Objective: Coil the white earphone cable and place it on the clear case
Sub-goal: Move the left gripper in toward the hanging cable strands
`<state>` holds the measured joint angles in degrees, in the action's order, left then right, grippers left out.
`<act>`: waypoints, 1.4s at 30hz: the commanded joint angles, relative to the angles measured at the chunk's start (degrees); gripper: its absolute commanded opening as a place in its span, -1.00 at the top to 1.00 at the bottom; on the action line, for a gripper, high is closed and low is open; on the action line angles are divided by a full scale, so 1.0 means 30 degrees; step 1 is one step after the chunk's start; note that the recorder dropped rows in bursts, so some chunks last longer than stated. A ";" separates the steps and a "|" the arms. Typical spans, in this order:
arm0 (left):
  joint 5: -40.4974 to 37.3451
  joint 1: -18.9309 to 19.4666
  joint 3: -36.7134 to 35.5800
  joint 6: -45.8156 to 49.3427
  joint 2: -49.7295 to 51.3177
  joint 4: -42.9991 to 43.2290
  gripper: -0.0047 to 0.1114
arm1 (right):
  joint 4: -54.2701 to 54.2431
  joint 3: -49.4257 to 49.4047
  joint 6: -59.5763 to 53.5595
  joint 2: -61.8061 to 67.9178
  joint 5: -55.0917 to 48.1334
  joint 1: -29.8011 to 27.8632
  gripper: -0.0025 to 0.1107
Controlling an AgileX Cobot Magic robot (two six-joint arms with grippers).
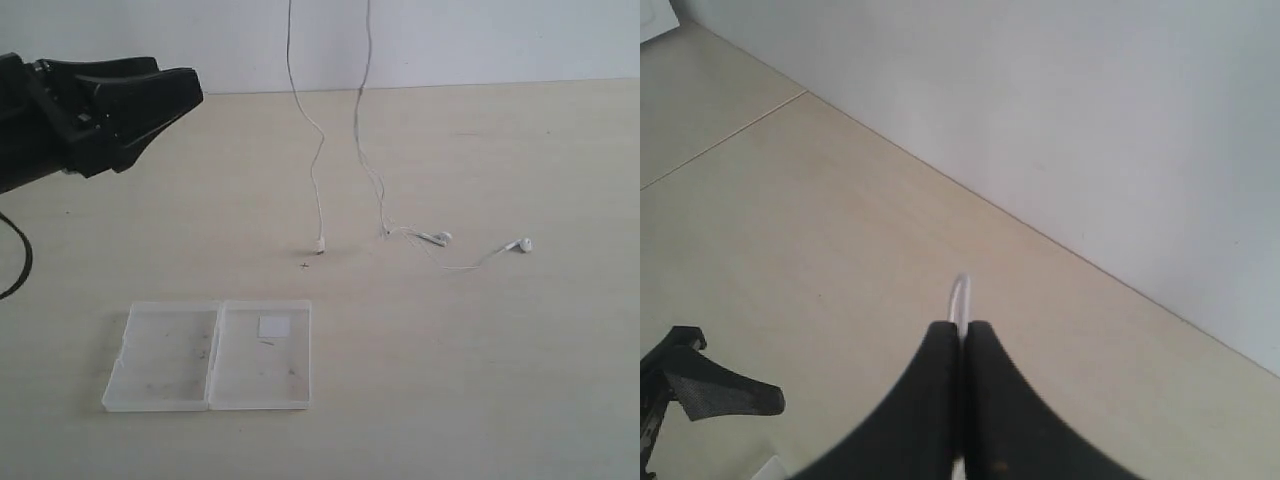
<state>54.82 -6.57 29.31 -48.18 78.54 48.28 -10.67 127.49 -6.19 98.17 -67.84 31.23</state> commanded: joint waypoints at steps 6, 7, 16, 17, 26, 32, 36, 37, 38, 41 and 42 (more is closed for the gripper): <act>0.0342 -0.0186 0.1908 -0.0096 0.1763 0.0046 -0.21 | 0.1467 0.0089 0.2437 0.0723 0.1841 -0.0007 0.96; 0.0289 -0.0297 0.2123 -0.0096 0.1895 0.0101 -0.21 | 0.1618 0.0089 0.2661 0.0723 0.1919 -0.0007 0.96; -0.3445 -0.3512 0.4855 0.0358 0.3599 -0.0031 -0.41 | 0.1939 0.0089 0.3034 0.0879 0.1775 -0.0007 0.96; -0.3736 -0.3795 0.5097 0.0399 0.3805 -0.0225 -0.41 | 0.2096 0.0089 0.3063 0.0874 0.1775 -0.0007 0.96; -0.3799 -0.4271 0.6718 0.0558 0.6148 -0.1105 -0.41 | 0.2227 0.0089 0.3108 0.0874 0.1775 -0.0007 0.96; -0.3345 -0.4271 0.7331 0.0558 0.7559 -0.1248 -0.41 | 0.2585 0.0089 0.3108 0.0874 0.1809 -0.0007 0.96; -0.2445 -0.4271 0.7331 0.0989 0.7999 -0.2122 -0.41 | 0.2737 0.0089 0.3108 0.0874 0.1809 -0.0007 0.96; -0.2308 -0.4271 0.7331 0.1068 0.8091 -0.2337 -0.41 | 0.2737 0.0089 0.3108 0.0874 0.1809 -0.0007 0.96; -0.2160 -0.4271 0.7331 0.1105 0.8127 -0.2475 -0.41 | 0.2737 0.0089 0.3108 0.0874 0.1809 -0.0007 0.96; -0.1664 -0.4271 0.7580 0.2073 0.8289 -0.2614 -0.49 | 0.2737 0.0089 0.3108 0.0874 0.1809 -0.0007 0.96; -0.1545 -0.4271 0.7783 0.2078 0.8393 -0.2614 -0.55 | 0.2737 0.0089 0.3108 0.0874 0.1809 -0.0007 0.96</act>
<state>48.09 -19.01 51.27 -43.62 103.28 41.58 -3.12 127.49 2.83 100.75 -63.18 31.23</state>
